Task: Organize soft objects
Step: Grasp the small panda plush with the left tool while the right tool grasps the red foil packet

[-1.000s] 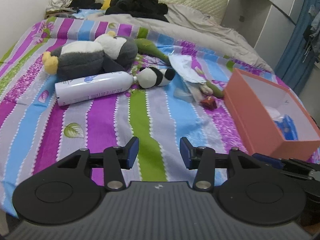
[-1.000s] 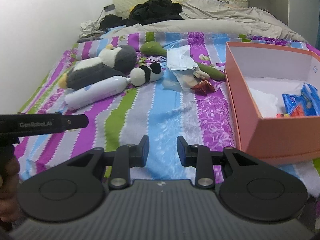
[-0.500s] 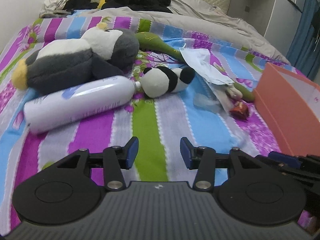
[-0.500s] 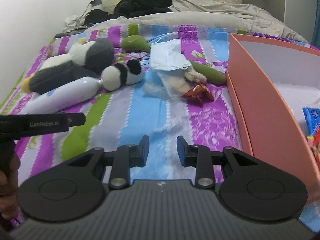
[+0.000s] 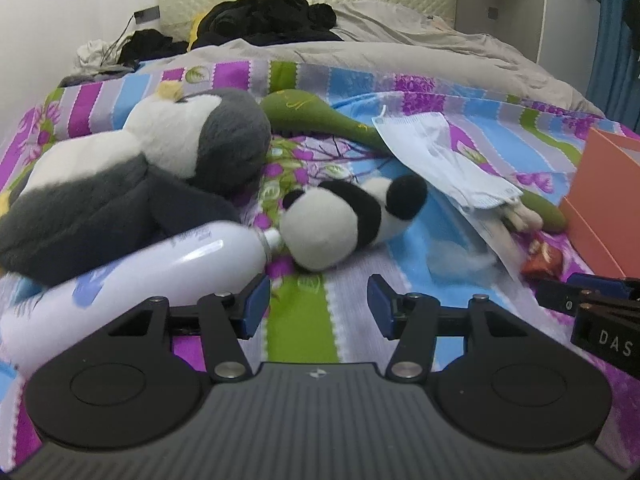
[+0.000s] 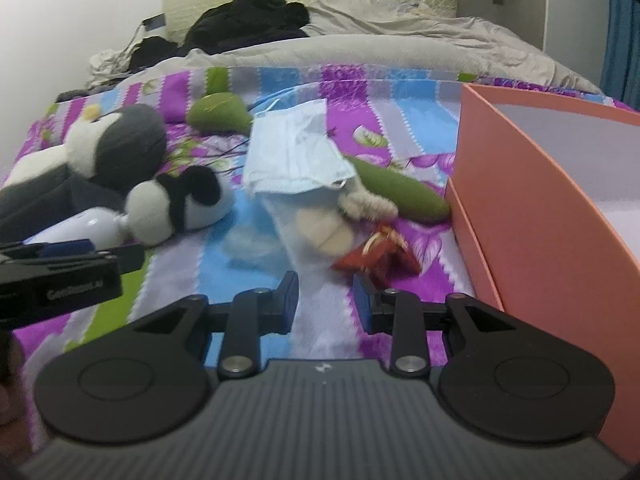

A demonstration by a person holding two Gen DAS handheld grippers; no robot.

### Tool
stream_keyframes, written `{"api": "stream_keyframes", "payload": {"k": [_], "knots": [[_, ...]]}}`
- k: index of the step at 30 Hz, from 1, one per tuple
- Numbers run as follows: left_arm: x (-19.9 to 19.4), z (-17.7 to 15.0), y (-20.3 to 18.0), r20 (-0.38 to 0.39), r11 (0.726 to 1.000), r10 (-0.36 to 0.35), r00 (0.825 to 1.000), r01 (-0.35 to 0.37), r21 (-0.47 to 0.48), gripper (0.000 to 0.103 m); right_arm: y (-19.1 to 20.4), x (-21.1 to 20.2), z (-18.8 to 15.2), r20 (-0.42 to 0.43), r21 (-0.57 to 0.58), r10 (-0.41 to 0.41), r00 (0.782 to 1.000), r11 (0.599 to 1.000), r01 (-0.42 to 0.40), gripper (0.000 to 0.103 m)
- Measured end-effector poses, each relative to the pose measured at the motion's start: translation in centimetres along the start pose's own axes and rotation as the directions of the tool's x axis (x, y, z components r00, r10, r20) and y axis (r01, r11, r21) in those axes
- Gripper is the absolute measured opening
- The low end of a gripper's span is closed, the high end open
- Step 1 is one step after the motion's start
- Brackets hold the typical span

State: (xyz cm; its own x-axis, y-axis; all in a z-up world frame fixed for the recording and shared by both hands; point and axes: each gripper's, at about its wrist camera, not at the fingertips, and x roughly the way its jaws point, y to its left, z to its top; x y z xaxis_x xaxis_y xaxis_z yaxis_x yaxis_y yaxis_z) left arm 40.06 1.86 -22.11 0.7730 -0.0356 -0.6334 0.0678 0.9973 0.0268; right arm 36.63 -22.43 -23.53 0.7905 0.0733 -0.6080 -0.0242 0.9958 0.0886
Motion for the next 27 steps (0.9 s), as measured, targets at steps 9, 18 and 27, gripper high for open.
{"api": "stream_keyframes", "payload": {"k": [9, 18, 27], "knots": [[3.5, 1.4, -1.0, 0.028, 0.998, 0.033, 0.999, -0.035, 0.050, 0.060, -0.9, 3.5, 0.3, 0.000, 0.030, -0.068, 0.998, 0.997, 0.068, 0.055], [5.3, 1.7, -1.3, 0.036, 0.997, 0.046, 0.998, -0.049, 0.065, 0.060, -1.0, 4.5, -0.2, -0.001, 0.007, -0.066, 0.998, 0.998, 0.066, 0.054], [5.2, 1.7, -0.7, 0.036, 0.999, 0.040, 0.999, -0.040, 0.012, 0.050, -1.2, 4.1, -0.1, -0.007, 0.006, -0.077, 0.997, 0.997, 0.077, 0.025]]}}
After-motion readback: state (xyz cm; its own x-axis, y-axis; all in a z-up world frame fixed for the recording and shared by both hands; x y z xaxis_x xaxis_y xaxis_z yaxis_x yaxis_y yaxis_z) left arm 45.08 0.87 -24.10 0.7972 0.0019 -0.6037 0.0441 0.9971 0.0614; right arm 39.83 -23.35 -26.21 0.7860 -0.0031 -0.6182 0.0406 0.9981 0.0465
